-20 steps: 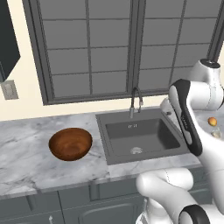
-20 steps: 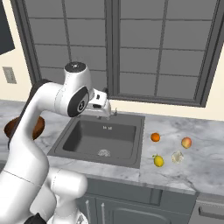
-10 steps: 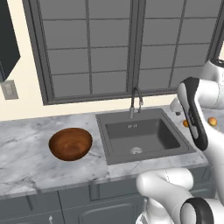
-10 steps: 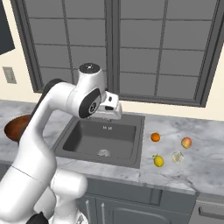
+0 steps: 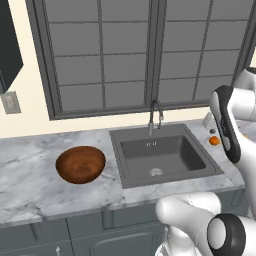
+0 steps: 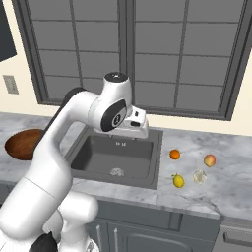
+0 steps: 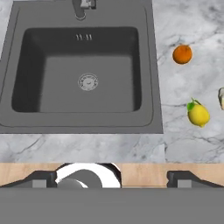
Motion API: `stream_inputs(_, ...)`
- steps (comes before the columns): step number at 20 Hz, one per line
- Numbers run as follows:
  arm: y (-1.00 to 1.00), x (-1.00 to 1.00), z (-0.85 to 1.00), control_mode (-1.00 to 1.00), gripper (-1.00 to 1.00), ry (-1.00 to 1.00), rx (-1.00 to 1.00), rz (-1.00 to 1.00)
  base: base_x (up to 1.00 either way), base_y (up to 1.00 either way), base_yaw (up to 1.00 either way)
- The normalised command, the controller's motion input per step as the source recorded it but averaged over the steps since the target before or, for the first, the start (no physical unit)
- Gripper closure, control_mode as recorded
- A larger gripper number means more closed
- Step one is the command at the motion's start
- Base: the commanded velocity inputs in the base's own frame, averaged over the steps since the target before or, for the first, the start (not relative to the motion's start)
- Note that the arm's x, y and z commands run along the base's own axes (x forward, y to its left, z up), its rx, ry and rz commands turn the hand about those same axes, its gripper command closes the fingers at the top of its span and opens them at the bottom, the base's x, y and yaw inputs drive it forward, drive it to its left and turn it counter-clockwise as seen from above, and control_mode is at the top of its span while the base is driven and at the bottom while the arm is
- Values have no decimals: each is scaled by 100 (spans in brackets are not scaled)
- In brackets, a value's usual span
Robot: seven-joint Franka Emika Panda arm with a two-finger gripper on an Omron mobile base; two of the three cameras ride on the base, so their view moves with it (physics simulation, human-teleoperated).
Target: There is a mixed pile of frozen fruits and vegetables on the counter. Locate all the frozen vegetables and place the items in a bowl on the counter. Take all the frozen fruits and defrost them in a running sink.
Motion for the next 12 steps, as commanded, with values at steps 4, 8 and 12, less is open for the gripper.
stream_inputs(4,-40,-1,-12,-100,-100,13,0,-3,0,0,0)
stream_inputs(8,-36,0,-10,-100,-100,13,0,-3,0,0,0)
stream_inputs(12,-27,0,-16,-100,-100,8,0,0,0,0,0)
